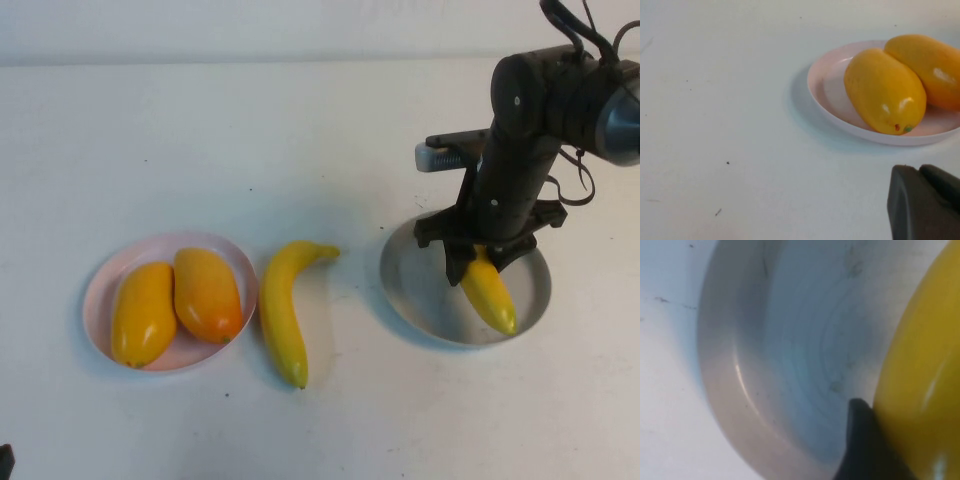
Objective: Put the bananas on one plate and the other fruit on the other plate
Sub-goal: Put another type of fruit in the right plate
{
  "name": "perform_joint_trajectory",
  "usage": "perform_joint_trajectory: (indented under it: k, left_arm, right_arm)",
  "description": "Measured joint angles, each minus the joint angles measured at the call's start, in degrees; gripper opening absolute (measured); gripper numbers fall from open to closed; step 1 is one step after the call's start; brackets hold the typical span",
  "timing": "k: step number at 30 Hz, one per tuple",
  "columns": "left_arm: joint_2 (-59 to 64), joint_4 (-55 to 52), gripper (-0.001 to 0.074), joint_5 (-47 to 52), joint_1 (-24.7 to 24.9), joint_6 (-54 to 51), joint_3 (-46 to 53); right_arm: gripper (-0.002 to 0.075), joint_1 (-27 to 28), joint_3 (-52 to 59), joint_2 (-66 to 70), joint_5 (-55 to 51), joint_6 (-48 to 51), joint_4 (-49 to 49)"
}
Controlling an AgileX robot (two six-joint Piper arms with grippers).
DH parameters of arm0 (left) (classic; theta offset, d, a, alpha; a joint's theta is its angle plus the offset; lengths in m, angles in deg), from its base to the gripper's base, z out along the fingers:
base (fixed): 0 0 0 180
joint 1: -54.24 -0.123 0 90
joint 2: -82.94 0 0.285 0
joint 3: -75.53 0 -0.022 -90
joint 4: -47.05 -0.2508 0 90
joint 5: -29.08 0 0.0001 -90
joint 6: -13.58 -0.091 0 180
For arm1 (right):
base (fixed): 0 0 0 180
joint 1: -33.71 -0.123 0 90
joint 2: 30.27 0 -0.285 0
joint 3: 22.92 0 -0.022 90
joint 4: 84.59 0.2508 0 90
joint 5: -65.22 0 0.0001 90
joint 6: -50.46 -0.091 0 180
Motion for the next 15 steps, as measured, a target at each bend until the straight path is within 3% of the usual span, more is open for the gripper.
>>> perform_joint_trajectory:
  k: [11,15]
  left_arm:
    - [0.0,0.0,-0.0003,0.0,0.0,0.0,0.0]
    - [0.0,0.0,-0.0003,0.0,0.0,0.0,0.0]
  right_arm:
    - [0.0448,0.0,-1.78,1.22,-0.22,0.0,0.04]
    - [0.0465,-0.39,-6.26,1.22,-0.22,0.0,1.84]
